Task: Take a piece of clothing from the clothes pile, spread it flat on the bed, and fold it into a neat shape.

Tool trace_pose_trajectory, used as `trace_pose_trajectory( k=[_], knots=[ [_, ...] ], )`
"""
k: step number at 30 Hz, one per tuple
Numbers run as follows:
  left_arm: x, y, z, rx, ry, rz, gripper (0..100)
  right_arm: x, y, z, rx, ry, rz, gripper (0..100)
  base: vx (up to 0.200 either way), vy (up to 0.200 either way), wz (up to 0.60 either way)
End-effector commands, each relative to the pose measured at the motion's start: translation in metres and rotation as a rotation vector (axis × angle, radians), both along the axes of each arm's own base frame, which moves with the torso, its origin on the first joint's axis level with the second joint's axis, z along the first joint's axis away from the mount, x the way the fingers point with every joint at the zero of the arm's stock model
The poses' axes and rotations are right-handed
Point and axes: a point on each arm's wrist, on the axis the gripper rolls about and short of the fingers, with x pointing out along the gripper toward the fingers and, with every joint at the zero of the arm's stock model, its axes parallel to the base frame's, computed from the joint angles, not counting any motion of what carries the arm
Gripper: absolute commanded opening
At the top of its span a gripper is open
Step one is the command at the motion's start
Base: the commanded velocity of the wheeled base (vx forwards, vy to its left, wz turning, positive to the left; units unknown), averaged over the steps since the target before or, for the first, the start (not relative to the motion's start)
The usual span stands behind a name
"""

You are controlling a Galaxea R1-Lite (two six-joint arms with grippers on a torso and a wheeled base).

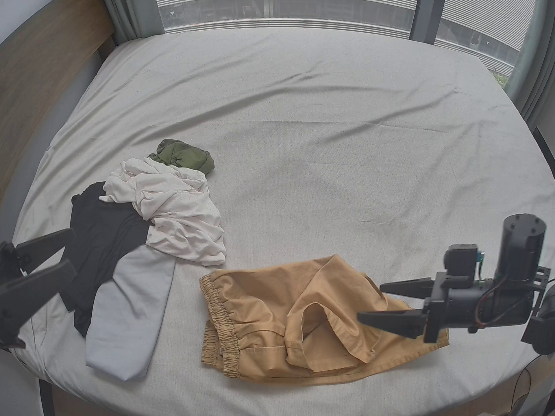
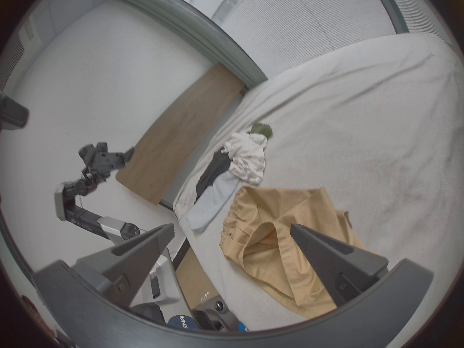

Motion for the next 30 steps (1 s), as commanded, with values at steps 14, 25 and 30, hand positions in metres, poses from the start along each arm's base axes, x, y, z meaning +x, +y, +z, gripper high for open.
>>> trace_pose_trajectory(
  k=[14,25,30],
  knots=[
    [0.061,0.006,-0.051,0.105,0.071,0.068,100,0.007,0.05,-0.059,-0.162,0.155,0.082,100,0.0,0.0,0.0],
    [0.059,0.008,-0.057,0.112,0.095,0.074,100,0.026,0.069,-0.071,-0.168,0.177,0.078,100,0.0,0.0,0.0],
    [0.057,0.008,-0.054,0.111,0.077,0.084,100,0.033,0.078,-0.072,-0.154,0.179,0.072,100,0.0,0.0,0.0]
  ],
)
